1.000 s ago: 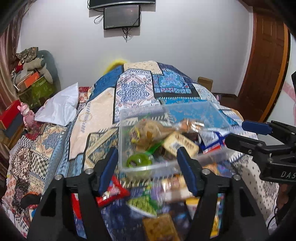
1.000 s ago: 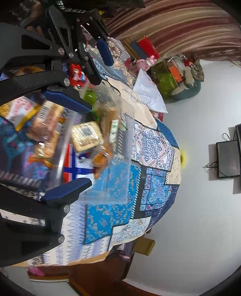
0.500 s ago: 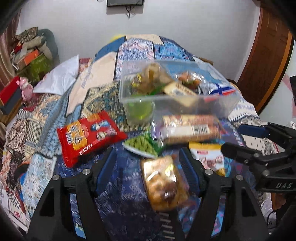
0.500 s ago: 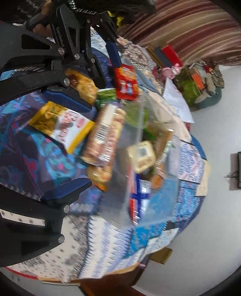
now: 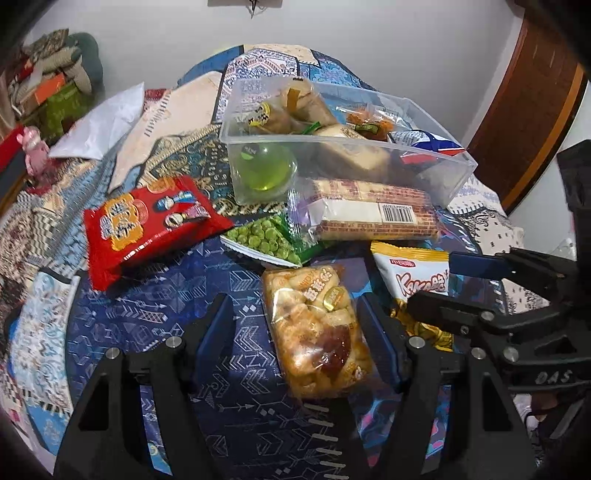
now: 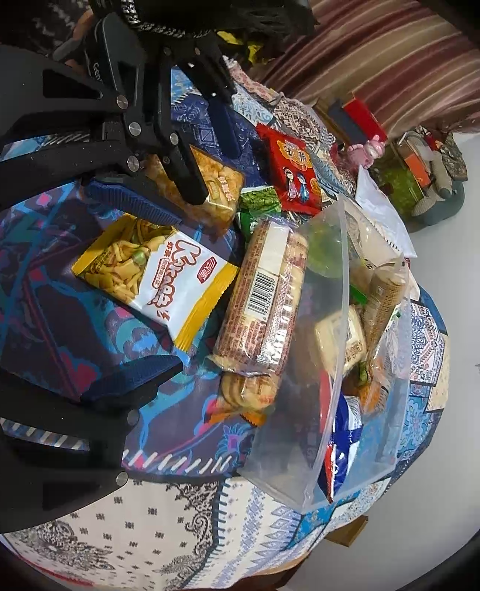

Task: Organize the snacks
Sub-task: 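Grasp the Kacao chip bag with the right tool while the left tool grasps the puff bag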

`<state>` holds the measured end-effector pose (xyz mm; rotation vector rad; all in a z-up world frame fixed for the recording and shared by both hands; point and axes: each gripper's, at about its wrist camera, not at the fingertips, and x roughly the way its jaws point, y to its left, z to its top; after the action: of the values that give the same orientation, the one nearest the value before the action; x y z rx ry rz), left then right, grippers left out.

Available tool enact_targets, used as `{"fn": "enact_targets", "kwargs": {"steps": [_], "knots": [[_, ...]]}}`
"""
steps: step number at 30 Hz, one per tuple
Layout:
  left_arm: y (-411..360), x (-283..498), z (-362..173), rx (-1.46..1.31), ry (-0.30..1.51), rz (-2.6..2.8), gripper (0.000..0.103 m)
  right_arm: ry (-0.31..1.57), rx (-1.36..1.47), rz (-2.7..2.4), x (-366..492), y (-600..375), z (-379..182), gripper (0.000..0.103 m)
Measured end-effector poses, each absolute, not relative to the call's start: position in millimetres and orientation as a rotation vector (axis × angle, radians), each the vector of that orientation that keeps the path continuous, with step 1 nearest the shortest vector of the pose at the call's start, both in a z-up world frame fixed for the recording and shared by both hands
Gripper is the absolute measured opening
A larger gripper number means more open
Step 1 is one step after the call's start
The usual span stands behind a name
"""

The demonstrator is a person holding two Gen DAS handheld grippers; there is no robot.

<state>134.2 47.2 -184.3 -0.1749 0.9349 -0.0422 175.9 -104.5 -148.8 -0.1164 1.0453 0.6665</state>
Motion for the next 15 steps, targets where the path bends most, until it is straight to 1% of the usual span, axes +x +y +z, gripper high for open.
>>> {"fn": "enact_targets", "kwargs": {"steps": [6, 13, 14, 15], "knots": [[54.9, 127.0, -183.6, -0.156, 0.921, -0.029, 0.068, 1.079, -0.103, 0.674, 177.4, -98.9, -159.3, 0.07], [63.3, 126.7, -183.7, -0.188, 0.938, -0.03, 0.068, 1.063, -0.141, 0.685, 175.8, -88.0, -163.2, 0.07], [62.2, 127.2, -183.8, -0.187, 0.939, -0.029, 0.068, 1.059, -0.142, 0.686, 175.7, -88.4, -163.7, 0.069], [61.1, 127.1, -184.0, -0.186, 0.941, -0.029, 0.068, 1.051, -0.145, 0.691, 175.5, -89.4, -162.7, 0.062]]}}
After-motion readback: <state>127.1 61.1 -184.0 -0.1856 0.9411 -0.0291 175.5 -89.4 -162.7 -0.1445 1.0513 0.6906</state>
